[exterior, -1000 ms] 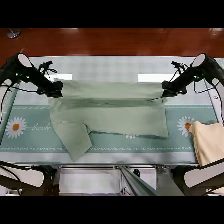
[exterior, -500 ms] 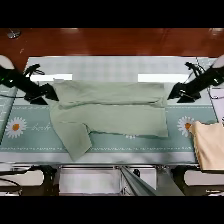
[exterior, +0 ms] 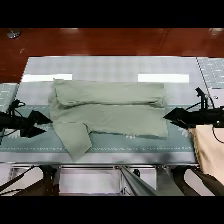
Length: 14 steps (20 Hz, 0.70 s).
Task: Fold the shirts.
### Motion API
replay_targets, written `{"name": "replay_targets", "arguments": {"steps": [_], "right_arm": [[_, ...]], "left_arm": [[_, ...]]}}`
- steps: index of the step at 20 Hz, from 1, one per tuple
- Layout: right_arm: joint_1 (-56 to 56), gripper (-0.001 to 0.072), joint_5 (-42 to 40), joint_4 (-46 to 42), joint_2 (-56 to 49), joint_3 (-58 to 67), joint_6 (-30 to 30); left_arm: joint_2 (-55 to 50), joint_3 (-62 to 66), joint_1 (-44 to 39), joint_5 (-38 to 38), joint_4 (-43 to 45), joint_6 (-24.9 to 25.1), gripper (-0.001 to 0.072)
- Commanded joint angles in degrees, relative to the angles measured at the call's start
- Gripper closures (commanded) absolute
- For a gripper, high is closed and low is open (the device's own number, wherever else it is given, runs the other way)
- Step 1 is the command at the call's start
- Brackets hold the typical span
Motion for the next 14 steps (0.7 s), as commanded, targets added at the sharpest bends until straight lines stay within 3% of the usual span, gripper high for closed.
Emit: {"name": "replay_targets", "arguments": {"steps": [1, 5, 9, 10, 11, 12, 14], "right_arm": [[-0.3, 0.0090, -2.1, 6.4, 3.0, -5.5, -2.1], [-0.3, 0.0090, -2.0, 7.7, 3.0, -5.4, -1.5], [-4.0, 0.0089, -2.4, 5.4, 3.0, -3.6, -0.3], [-6.6, 0.0090, -2.3, 2.7, 3.0, -2.4, 1.1], [-9.5, 0.0089, -1.7, -1.0, 3.0, -1.4, 3.0], [-11.6, 0.0090, -0.1, -4.4, 3.0, -1.3, 4.4], [-12.9, 0.0090, 4.8, -11.5, 3.0, -2.5, 6.4]], "left_arm": [[1.8, -8.3, -1.3, 7.2, -6.5, 3.8, 0.0006], [1.5, -12.6, -6.9, 14.2, -7.8, 3.3, 0.0006], [1.5, -12.6, -12.9, 11.8, -16.2, 9.2, 0.0008], [1.5, -12.5, -14.4, 11.5, -16.0, 9.2, 0.0073], [1.5, -12.4, -15.3, 10.7, -16.1, 9.3, 0.0453], [1.5, -11.9, -15.6, 9.1, -16.5, 11.5, 0.0675], [1.6, -10.4, -15.6, 6.8, -16.5, 13.2, 0.0683]]}}
